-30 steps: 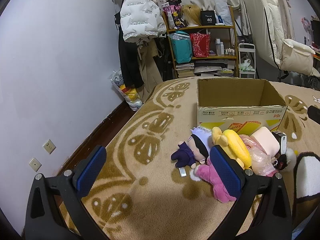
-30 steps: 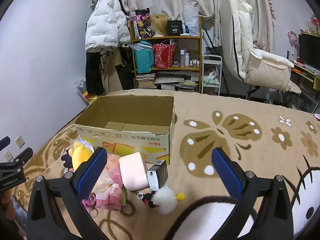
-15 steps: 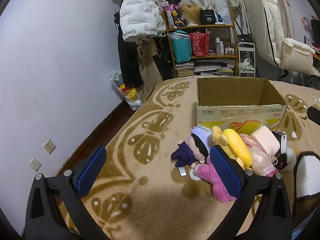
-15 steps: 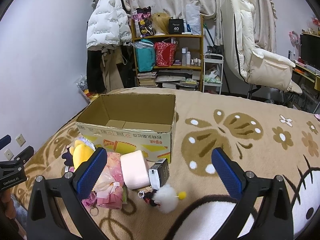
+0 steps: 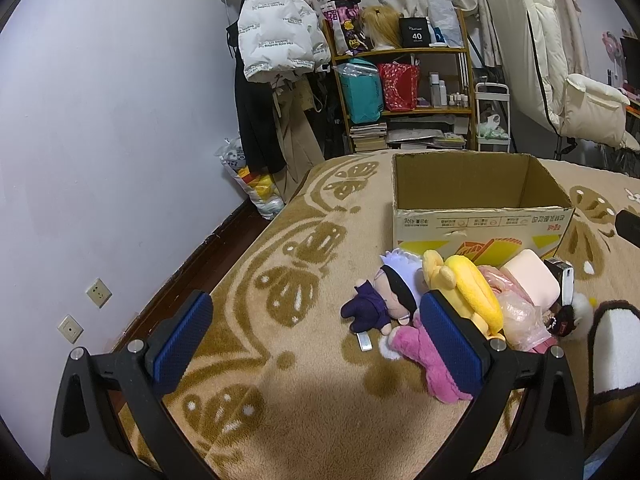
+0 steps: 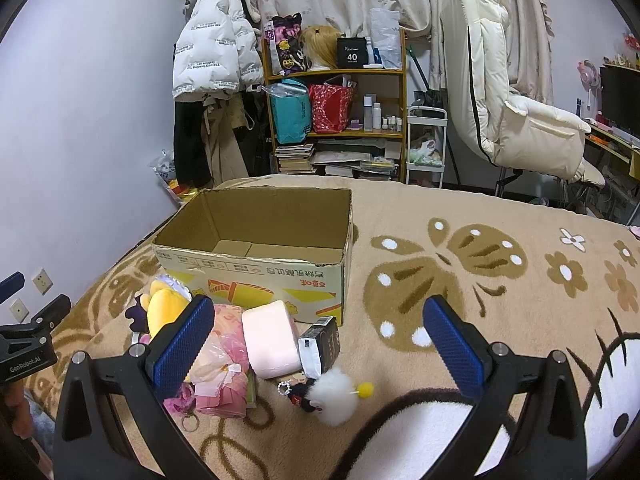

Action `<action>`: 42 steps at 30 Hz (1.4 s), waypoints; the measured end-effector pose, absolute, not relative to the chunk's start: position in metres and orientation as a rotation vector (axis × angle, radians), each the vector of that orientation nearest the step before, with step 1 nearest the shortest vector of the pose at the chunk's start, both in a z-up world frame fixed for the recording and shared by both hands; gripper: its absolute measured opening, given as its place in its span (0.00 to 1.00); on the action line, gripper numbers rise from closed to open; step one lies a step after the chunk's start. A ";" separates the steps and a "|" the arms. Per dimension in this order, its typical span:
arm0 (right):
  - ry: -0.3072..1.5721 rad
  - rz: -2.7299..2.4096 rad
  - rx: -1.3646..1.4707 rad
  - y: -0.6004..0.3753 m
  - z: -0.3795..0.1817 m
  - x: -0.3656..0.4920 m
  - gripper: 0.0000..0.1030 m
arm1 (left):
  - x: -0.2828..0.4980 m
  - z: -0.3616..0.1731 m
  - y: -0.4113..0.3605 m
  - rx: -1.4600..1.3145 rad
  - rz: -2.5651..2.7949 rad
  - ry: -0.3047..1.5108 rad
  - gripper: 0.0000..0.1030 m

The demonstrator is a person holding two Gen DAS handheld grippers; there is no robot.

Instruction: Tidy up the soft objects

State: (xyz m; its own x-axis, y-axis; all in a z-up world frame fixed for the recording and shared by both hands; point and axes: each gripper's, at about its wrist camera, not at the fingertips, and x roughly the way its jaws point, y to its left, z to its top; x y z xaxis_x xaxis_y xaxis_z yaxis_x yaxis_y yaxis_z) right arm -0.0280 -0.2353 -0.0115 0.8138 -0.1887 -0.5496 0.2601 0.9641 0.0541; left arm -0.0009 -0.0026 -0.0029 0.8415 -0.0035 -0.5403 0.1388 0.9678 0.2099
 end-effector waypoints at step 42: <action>0.584 -0.236 0.131 -0.233 -0.018 -0.027 1.00 | -0.004 -0.017 -0.002 0.254 -0.082 0.583 0.99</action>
State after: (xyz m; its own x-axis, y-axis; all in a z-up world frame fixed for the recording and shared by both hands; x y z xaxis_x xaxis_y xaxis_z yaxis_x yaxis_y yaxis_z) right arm -0.0268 -0.2335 -0.0178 0.8085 -0.1831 -0.5592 0.2568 0.9649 0.0553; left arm -0.0036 -0.0018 -0.0174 0.8325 -0.0052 -0.5541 0.1486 0.9654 0.2142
